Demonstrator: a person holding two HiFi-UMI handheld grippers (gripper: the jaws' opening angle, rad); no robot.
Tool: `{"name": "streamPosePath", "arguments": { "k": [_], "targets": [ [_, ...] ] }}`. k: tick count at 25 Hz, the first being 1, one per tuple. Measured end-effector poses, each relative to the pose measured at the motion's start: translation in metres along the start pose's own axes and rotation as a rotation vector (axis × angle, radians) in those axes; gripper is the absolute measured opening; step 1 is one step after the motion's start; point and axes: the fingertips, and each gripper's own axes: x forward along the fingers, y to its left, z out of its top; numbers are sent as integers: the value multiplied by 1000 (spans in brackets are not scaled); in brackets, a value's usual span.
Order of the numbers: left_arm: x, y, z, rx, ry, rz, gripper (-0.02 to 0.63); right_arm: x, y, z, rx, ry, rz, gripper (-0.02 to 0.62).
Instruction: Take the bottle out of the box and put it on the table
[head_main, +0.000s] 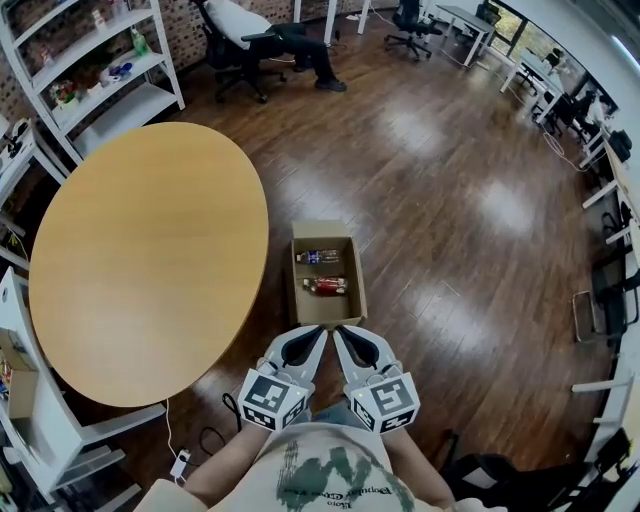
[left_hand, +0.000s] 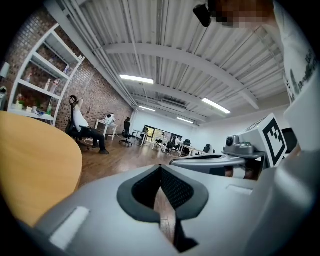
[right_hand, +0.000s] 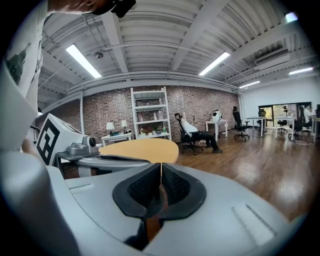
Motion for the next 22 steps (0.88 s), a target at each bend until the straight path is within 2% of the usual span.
{"name": "streamPosePath", "arguments": {
  "k": [7, 11, 15, 22],
  "targets": [
    [17, 28, 2, -53, -20, 23, -6, 30, -13, -1, -16, 45, 37, 20],
    [28, 44, 5, -68, -49, 74, -6, 50, -23, 0, -30, 59, 77, 20],
    [57, 59, 4, -92, -51, 131, -6, 71, -48, 1, -42, 80, 130, 20],
    [112, 94, -9, -139, -6, 197, -6, 120, -101, -10, -51, 138, 249, 21]
  ]
}}
